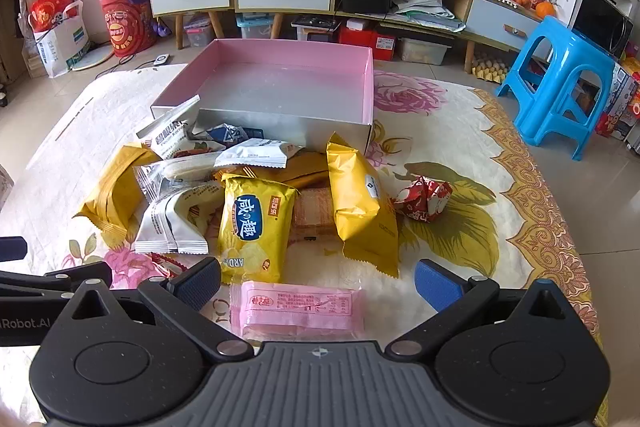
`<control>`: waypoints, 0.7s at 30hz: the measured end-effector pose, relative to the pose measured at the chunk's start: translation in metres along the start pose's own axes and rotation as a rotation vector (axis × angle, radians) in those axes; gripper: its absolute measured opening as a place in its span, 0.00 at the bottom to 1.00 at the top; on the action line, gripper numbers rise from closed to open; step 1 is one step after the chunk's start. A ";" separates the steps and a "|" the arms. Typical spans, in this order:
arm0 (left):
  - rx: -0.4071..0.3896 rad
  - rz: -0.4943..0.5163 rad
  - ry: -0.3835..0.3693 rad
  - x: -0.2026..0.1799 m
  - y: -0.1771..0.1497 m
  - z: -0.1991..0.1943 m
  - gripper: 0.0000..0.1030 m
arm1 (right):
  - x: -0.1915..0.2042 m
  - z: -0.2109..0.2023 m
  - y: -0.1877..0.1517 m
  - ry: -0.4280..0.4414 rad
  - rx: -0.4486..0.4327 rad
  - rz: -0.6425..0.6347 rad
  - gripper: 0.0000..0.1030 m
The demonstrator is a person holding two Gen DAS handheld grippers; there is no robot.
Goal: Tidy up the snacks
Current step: 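Move both tools over the snack pile beside the pink box, then grasp a yellow pastry bag with the left tool while the right grasps another yellow bag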
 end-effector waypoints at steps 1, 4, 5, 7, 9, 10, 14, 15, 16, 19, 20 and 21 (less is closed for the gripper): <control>0.002 0.000 0.001 0.000 0.000 0.000 1.00 | 0.000 0.000 0.000 -0.004 0.001 -0.003 0.93; 0.009 0.001 0.001 -0.001 -0.001 0.003 1.00 | -0.001 -0.001 0.000 -0.007 -0.001 -0.009 0.93; 0.010 0.001 0.001 -0.001 -0.002 0.004 1.00 | -0.001 -0.001 0.000 -0.006 -0.001 -0.009 0.93; 0.014 -0.002 0.002 0.000 -0.003 0.005 1.00 | -0.001 -0.001 0.000 -0.007 -0.001 -0.009 0.93; 0.017 -0.006 0.001 0.000 -0.003 0.006 1.00 | -0.002 -0.002 0.000 -0.012 -0.004 -0.007 0.93; 0.018 -0.009 0.002 0.001 -0.003 0.006 1.00 | -0.003 -0.002 0.000 -0.019 -0.005 -0.007 0.93; 0.019 -0.013 0.004 0.001 -0.003 0.006 1.00 | -0.008 -0.003 0.001 -0.046 -0.006 -0.006 0.93; 0.016 -0.011 0.009 0.002 -0.002 0.006 1.00 | -0.009 -0.003 0.001 -0.047 -0.006 -0.005 0.93; 0.013 -0.008 0.010 0.002 -0.002 0.006 1.00 | -0.009 -0.004 0.001 -0.046 -0.005 -0.004 0.93; 0.011 -0.003 0.015 0.001 -0.001 0.007 1.00 | -0.009 -0.005 0.002 -0.044 -0.009 -0.009 0.93; 0.014 -0.002 0.012 0.000 -0.001 0.008 1.00 | -0.008 -0.005 0.002 -0.045 -0.010 -0.011 0.93; 0.018 -0.004 0.009 0.000 -0.001 0.008 1.00 | -0.008 -0.005 0.002 -0.041 -0.010 -0.015 0.93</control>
Point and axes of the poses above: each gripper's, at about its wrist camera, not at the fingertips, and z roughly the way its jaws point, x to its left, y to its top, the point moved 10 cm from there along z, roughly the way its jaws point, and after that the axes turned 5 degrees about x, right-handed, at the moved point
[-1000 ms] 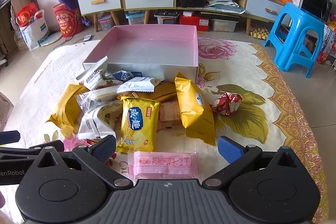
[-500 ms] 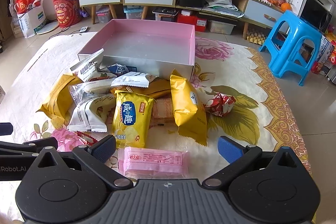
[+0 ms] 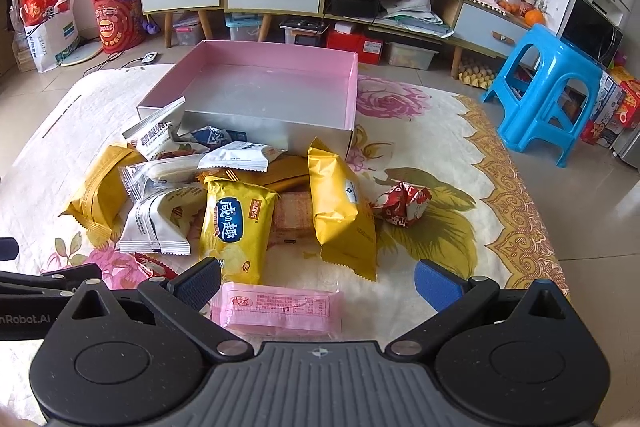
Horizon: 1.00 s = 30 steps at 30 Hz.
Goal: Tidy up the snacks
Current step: 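Grasp a yellow pastry bag with the left tool while the right grasps another yellow bag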
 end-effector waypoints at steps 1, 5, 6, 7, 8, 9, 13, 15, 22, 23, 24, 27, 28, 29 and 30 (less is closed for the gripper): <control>0.003 -0.006 -0.003 0.000 0.000 0.001 1.00 | 0.000 0.001 0.000 0.005 -0.002 -0.002 0.93; -0.045 -0.041 0.009 0.005 0.011 -0.002 1.00 | -0.003 0.005 0.003 0.013 0.010 0.019 0.93; -0.062 -0.035 0.019 0.006 0.016 -0.003 1.00 | -0.005 0.006 0.005 0.016 0.015 0.025 0.93; -0.070 -0.024 0.028 0.007 0.020 -0.003 1.00 | -0.007 0.006 0.009 0.021 0.018 0.028 0.93; -0.071 -0.008 0.035 0.007 0.024 -0.003 1.00 | -0.009 0.005 0.012 0.030 0.020 0.033 0.93; -0.065 0.002 0.031 0.006 0.029 -0.002 1.00 | -0.011 0.005 0.017 0.045 0.027 0.042 0.93; -0.020 0.028 -0.010 0.004 0.045 0.006 1.00 | -0.014 0.008 0.033 0.135 0.062 0.064 0.93; -0.020 0.042 -0.004 0.004 0.053 0.011 1.00 | -0.015 0.012 0.041 0.167 0.073 0.075 0.93; 0.005 0.025 -0.063 0.010 0.072 0.042 0.98 | -0.036 0.047 0.061 0.314 0.087 0.195 0.91; 0.013 0.015 -0.094 0.011 0.075 0.046 0.98 | -0.040 0.054 0.062 0.332 0.103 0.225 0.90; 0.027 0.004 -0.127 0.012 0.078 0.050 0.98 | -0.042 0.061 0.062 0.350 0.128 0.251 0.87; 0.073 -0.033 -0.205 0.017 0.082 0.061 0.95 | -0.044 0.071 0.062 0.426 0.164 0.334 0.81; 0.082 -0.048 -0.212 0.019 0.082 0.065 0.94 | -0.044 0.073 0.061 0.443 0.176 0.352 0.81; 0.088 -0.061 -0.214 0.021 0.082 0.067 0.93 | -0.043 0.075 0.061 0.455 0.185 0.364 0.80; 0.096 -0.071 -0.214 0.024 0.082 0.070 0.92 | -0.043 0.076 0.061 0.463 0.192 0.373 0.79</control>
Point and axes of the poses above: each gripper's, at about its wrist camera, not at the fingertips, and z roughly the way its jaws point, x to its left, y to its top, the point moved 10 cm from there along z, roughly the way its jaws point, and after that the axes turned 5 degrees about x, right-handed, at the moved point
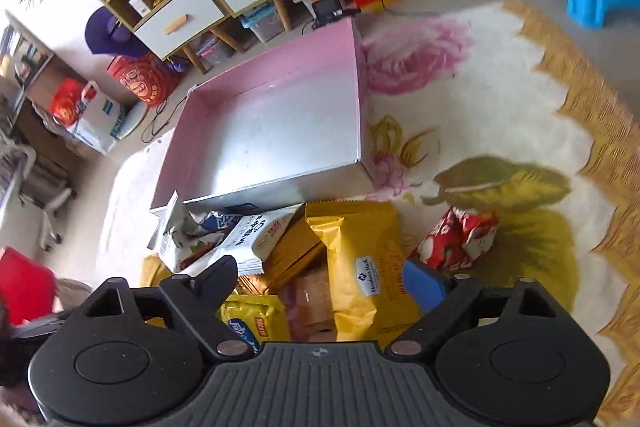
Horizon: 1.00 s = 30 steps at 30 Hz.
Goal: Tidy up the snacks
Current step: 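Grasp a yellow pastry bag with the left tool while the right grasps another yellow bag, then carry both yellow bags into the pink box with both tools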
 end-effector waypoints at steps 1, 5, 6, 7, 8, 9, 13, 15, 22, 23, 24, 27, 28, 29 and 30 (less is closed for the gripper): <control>0.007 -0.006 -0.002 0.002 0.000 0.002 0.90 | 0.000 0.001 0.000 0.004 0.006 0.008 0.77; 0.036 0.000 0.004 0.004 -0.004 0.011 0.84 | -0.006 0.006 0.000 0.026 0.030 0.054 0.72; 0.039 0.002 0.005 0.004 -0.004 0.012 0.83 | -0.008 0.007 -0.001 0.026 0.034 0.063 0.72; 0.039 0.004 0.004 0.004 -0.004 0.012 0.82 | -0.013 0.009 0.001 0.020 0.034 0.065 0.71; 0.039 0.007 0.003 0.005 -0.004 0.011 0.80 | -0.016 0.011 0.001 0.010 0.036 0.064 0.70; 0.038 0.011 0.003 0.004 -0.004 0.011 0.78 | -0.019 0.011 0.001 0.000 0.035 0.063 0.69; 0.035 0.032 0.006 0.005 -0.005 0.008 0.70 | -0.030 0.012 -0.001 -0.004 0.047 0.081 0.60; 0.036 0.038 0.006 0.007 -0.006 0.007 0.68 | -0.035 0.015 -0.002 -0.004 0.062 0.091 0.56; 0.063 0.046 0.031 0.018 -0.011 0.007 0.64 | -0.039 0.024 -0.015 -0.027 0.107 0.092 0.47; 0.070 0.052 0.044 0.020 -0.013 0.008 0.58 | -0.039 0.023 -0.015 -0.035 0.104 0.084 0.45; 0.076 0.055 0.052 0.022 -0.015 0.010 0.56 | -0.039 0.023 -0.016 -0.043 0.104 0.076 0.42; 0.073 0.044 0.057 0.027 -0.019 0.012 0.47 | -0.039 0.022 -0.016 -0.058 0.094 0.069 0.38; 0.067 0.041 0.056 0.028 -0.019 0.011 0.44 | -0.040 0.022 -0.016 -0.059 0.092 0.072 0.36; 0.059 0.043 0.056 0.027 -0.019 0.010 0.41 | -0.040 0.021 -0.015 -0.062 0.089 0.073 0.35; 0.053 0.047 0.061 0.026 -0.019 0.008 0.40 | -0.040 0.020 -0.015 -0.070 0.088 0.070 0.33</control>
Point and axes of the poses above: each gripper's, at about its wrist camera, not at the fingertips, and z roughly the way its jaws point, x to its left, y to its top, the point moved 10 cm from there along z, roughly the way its jaws point, and after that the axes turned 5 degrees about x, right-handed, at the moved point
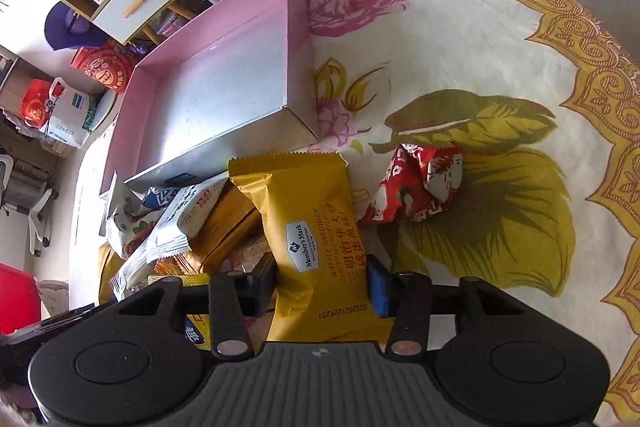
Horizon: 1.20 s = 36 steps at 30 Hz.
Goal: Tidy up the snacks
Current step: 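Carry both yellow bags into the pink box with both tools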
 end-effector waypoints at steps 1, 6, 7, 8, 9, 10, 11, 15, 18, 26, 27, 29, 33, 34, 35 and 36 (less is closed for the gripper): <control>-0.002 0.005 0.001 0.000 0.000 -0.002 0.36 | 0.000 -0.001 0.000 -0.005 -0.002 -0.002 0.31; -0.029 0.013 -0.019 0.000 0.000 -0.019 0.33 | 0.002 -0.012 0.001 0.005 -0.030 0.003 0.27; -0.035 0.010 -0.019 0.001 0.000 -0.021 0.33 | 0.003 -0.016 0.002 0.011 -0.042 0.003 0.27; -0.042 0.004 -0.019 0.003 0.001 -0.024 0.33 | 0.004 -0.020 0.003 0.016 -0.052 0.003 0.27; -0.047 -0.002 -0.022 0.005 0.002 -0.027 0.33 | 0.005 -0.024 0.004 0.020 -0.063 0.002 0.27; -0.055 -0.010 -0.025 0.006 0.002 -0.030 0.33 | 0.005 -0.028 0.005 0.025 -0.072 0.001 0.27; -0.062 -0.018 -0.029 0.008 0.002 -0.034 0.32 | 0.006 -0.031 0.005 0.029 -0.080 0.003 0.26; -0.122 -0.038 -0.055 0.011 0.009 -0.057 0.32 | 0.009 -0.041 0.008 0.050 -0.103 0.014 0.26; -0.177 -0.052 -0.070 0.007 0.018 -0.075 0.32 | 0.017 -0.047 0.011 0.072 -0.115 0.016 0.26; -0.255 -0.060 -0.095 -0.029 0.051 -0.078 0.32 | 0.048 -0.057 0.031 0.144 -0.178 0.035 0.26; -0.254 -0.055 -0.102 -0.034 0.055 -0.077 0.32 | 0.051 -0.057 0.033 0.150 -0.184 0.039 0.26; -0.261 -0.035 -0.108 -0.043 0.064 -0.076 0.32 | 0.060 -0.056 0.038 0.165 -0.186 0.043 0.26; -0.286 -0.010 -0.123 -0.052 0.088 -0.074 0.32 | 0.077 -0.055 0.055 0.170 -0.220 0.028 0.26; -0.290 -0.014 -0.132 -0.053 0.095 -0.072 0.32 | 0.081 -0.055 0.060 0.168 -0.232 0.024 0.26; -0.294 -0.024 -0.142 -0.053 0.101 -0.070 0.32 | 0.084 -0.053 0.064 0.168 -0.241 0.021 0.26; -0.298 -0.032 -0.152 -0.053 0.107 -0.066 0.32 | 0.086 -0.051 0.069 0.171 -0.249 0.021 0.26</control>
Point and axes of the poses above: each gripper's, at about its wrist camera, not at the fingertips, and z roughly the way its jaws point, x to its left, y to its top, the point moved 10 cm from there along z, roughly the way its jaws point, and after that the axes turned 5 degrees about x, right-handed, at the moved point
